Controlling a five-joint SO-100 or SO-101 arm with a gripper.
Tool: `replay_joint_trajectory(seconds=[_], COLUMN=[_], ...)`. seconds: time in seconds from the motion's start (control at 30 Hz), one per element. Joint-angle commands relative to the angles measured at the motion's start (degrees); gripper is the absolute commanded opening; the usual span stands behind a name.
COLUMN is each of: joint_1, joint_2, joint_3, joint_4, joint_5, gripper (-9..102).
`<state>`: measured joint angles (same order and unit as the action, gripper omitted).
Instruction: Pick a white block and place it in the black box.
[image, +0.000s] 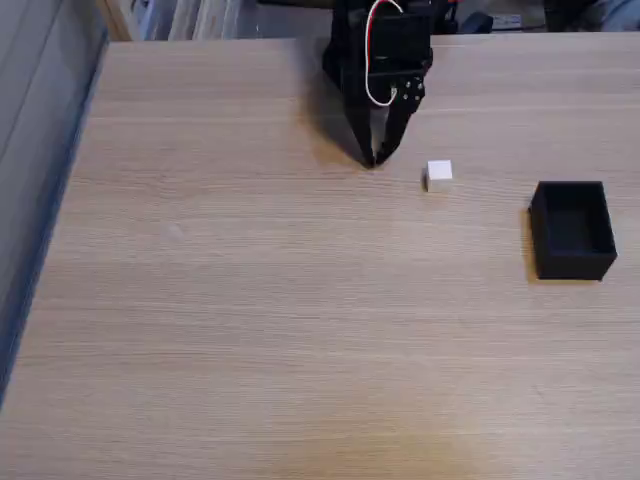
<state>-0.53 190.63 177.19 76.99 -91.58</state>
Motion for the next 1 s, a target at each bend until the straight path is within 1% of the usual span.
replay_joint_trajectory(seconds=[0.0,0.97], joint_1=[0.09,2.02], joint_2=[0.26,0.26], joint_3=[0.88,0.88], joint_4=[0.18,0.18], joint_5=[-0.44,-0.35], gripper=[0,0])
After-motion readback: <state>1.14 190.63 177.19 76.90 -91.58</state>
